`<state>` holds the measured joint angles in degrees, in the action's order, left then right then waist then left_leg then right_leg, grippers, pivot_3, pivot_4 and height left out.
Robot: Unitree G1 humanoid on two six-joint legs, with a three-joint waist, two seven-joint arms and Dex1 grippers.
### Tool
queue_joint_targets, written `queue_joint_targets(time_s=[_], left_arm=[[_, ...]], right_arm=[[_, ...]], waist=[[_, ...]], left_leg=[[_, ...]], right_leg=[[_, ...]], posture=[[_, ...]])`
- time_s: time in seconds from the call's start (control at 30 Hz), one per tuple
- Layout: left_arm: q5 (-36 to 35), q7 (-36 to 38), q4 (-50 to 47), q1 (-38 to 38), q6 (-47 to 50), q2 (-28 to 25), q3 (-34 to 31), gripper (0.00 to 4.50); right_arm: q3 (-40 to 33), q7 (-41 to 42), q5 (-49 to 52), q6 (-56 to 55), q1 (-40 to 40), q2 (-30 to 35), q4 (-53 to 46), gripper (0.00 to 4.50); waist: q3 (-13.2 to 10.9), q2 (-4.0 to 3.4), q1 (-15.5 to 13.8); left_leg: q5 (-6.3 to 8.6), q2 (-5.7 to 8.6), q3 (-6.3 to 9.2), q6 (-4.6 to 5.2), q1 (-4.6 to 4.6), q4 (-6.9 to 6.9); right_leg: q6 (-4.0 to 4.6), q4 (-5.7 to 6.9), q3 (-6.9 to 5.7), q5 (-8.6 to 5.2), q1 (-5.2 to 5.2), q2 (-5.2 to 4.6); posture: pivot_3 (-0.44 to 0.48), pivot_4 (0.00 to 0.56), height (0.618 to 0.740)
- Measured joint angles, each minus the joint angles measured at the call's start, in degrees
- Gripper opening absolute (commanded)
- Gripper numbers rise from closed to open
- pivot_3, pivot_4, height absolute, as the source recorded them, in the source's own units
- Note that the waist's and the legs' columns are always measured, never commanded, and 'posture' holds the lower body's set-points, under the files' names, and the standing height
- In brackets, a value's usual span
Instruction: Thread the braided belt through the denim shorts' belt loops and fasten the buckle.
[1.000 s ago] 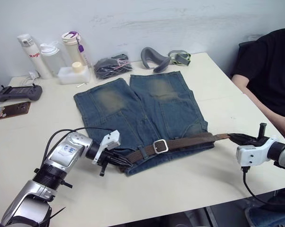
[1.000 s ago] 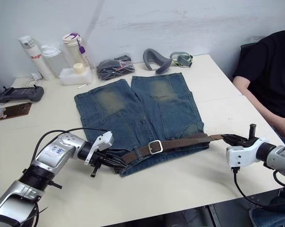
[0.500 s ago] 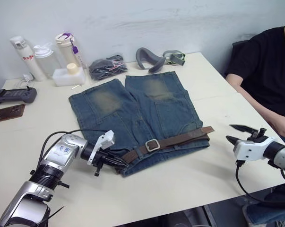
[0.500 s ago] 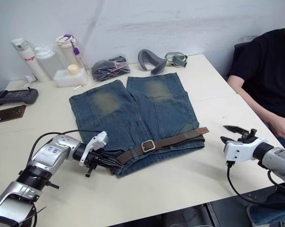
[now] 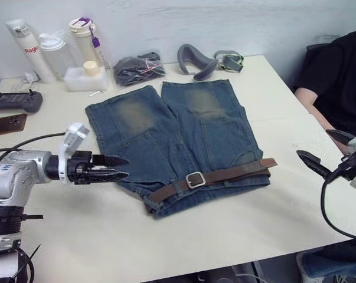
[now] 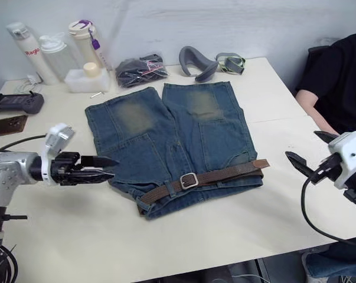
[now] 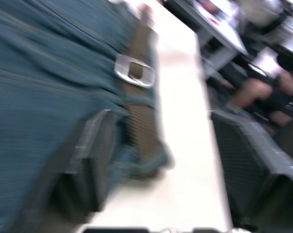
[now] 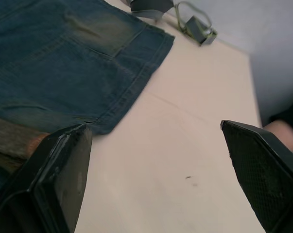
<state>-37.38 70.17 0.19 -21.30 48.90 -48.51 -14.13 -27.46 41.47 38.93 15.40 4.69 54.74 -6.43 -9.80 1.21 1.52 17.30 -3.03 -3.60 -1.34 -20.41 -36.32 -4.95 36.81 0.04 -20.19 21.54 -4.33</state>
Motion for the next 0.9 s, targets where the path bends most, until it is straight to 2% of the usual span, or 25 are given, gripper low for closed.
queue_joint_targets(time_s=[0.13, 0.27, 0.43, 0.47, 0.5, 0.57, 0.67, 0.7, 0.73, 0.83, 0.9], left_arm=[[4.79, -11.04, -0.07, 4.52, -9.42, 5.07, -4.47, 4.41], [12.18, -22.17, -1.47, 11.88, -19.29, 9.6, -6.25, 4.41], [15.0, -28.23, -2.94, 18.6, -23.65, 12.91, -6.56, 4.41], [14.84, -28.53, -3.85, 19.15, -23.86, 13.49, -6.9, 4.41], [14.55, -29.06, -5.78, 20.04, -24.4, 14.66, -6.92, 4.41], [14.26, -29.78, -7.94, 20.88, -25.02, 16.16, -6.6, 4.41], [14.24, -31.0, -8.89, 21.75, -25.64, 17.41, -5.79, 4.41], [14.26, -31.26, -8.89, 21.9, -25.87, 17.75, -5.65, 4.41], [14.32, -31.68, -8.89, 22.05, -26.61, 18.57, -5.53, 4.41], [14.33, -32.26, -8.87, 22.25, -27.8, 19.45, -5.04, 4.41], [14.33, -32.8, -8.71, 22.37, -28.1, 19.71, -5.03, 4.41]], right_arm=[[-0.49, 2.17, 4.16, 6.78, 0.17, -0.83, -0.14, 4.5], [0.39, 2.33, -2.6, 4.49, 1.55, -1.63, 0.86, 4.5], [1.9, 1.58, -6.08, 5.83, 2.37, -4.17, 1.28, 4.5], [2.32, 1.6, -6.62, 5.64, 2.47, -4.56, 1.23, 4.5], [2.38, 1.61, -7.79, 4.34, 3.53, -5.88, 0.91, 4.5], [2.78, 1.73, -9.21, 3.12, 4.91, -7.53, 0.16, 4.5], [4.0, 1.85, -10.12, 2.31, 5.14, -9.12, -0.22, 4.5], [4.1, 1.86, -10.33, 2.23, 5.13, -9.37, -0.22, 4.5], [4.06, 1.84, -10.65, 2.09, 5.13, -9.69, -0.23, 4.5], [3.89, 1.57, -11.04, 2.09, 5.11, -10.37, -0.22, 4.5], [3.0, 1.48, -10.68, 2.1, 4.63, -10.89, -0.23, 4.5]], waist=[[-0.1, 0.05, -0.03], [-0.11, 0.0, 0.13], [-0.12, 0.02, 0.04], [-0.2, 0.01, -0.05], [-0.18, -0.5, 0.21], [-0.35, -0.8, 0.3], [-0.65, -1.23, 0.03], [-0.77, -1.33, -0.15], [-0.85, -1.46, -0.38], [-1.08, -1.57, -1.45], [-1.19, -1.65, -2.9]], left_leg=[[0.05, 0.09, -0.01, 0.08, -0.03, 0.02], [0.14, 0.16, -0.17, 0.24, -0.05, 0.1], [0.18, 0.15, -0.18, 0.25, -0.13, 0.08], [0.18, 0.29, -0.01, 0.26, -0.41, 0.15], [-0.13, 0.64, 1.41, 0.34, -0.7, 0.32], [-0.64, 1.39, 2.82, 0.4, -0.89, 0.41], [-1.77, 2.98, 4.84, 0.64, -1.18, 0.71], [-2.0, 3.4, 5.46, 0.69, -1.32, 0.81], [-2.58, 4.17, 6.55, 0.75, -1.71, 0.96], [-3.76, 5.78, 8.44, 0.91, -2.29, 1.4], [-4.02, 5.48, 7.94, 0.57, -2.36, 1.22]], right_leg=[[-0.1, -0.09, -0.04, 0.05, 0.0, -0.1], [-0.24, -0.36, 0.06, 0.13, 0.0, -0.17], [-0.26, -0.45, 0.04, 0.14, 0.02, -0.19], [-0.27, -0.54, -0.2, 0.15, -0.21, -0.27], [-0.43, -1.16, -1.71, 0.26, -1.03, -0.66], [-0.43, -1.39, -3.87, 0.25, -1.86, -1.32], [-0.71, -1.67, -7.04, 0.22, -2.75, -2.48], [-0.81, -1.77, -7.71, 0.26, -2.97, -2.82], [-1.09, -1.77, -8.68, 0.21, -3.12, -3.45], [-1.95, -1.48, -10.35, -0.08, -3.19, -4.81], [-2.02, -1.2, -9.88, -0.08, -2.83, -4.96]], posture=[[0.0, 0.15, 0.74], [0.0, 0.15, 0.74], [0.0, 0.15, 0.74], [0.0, 0.15, 0.74], [0.0, 0.15, 0.74], [0.0, 0.15, 0.74], [0.0, 0.15, 0.74], [0.0, 0.15, 0.74], [0.0, 0.15, 0.74], [0.0, 0.15, 0.74], [0.0, 0.15, 0.74]])
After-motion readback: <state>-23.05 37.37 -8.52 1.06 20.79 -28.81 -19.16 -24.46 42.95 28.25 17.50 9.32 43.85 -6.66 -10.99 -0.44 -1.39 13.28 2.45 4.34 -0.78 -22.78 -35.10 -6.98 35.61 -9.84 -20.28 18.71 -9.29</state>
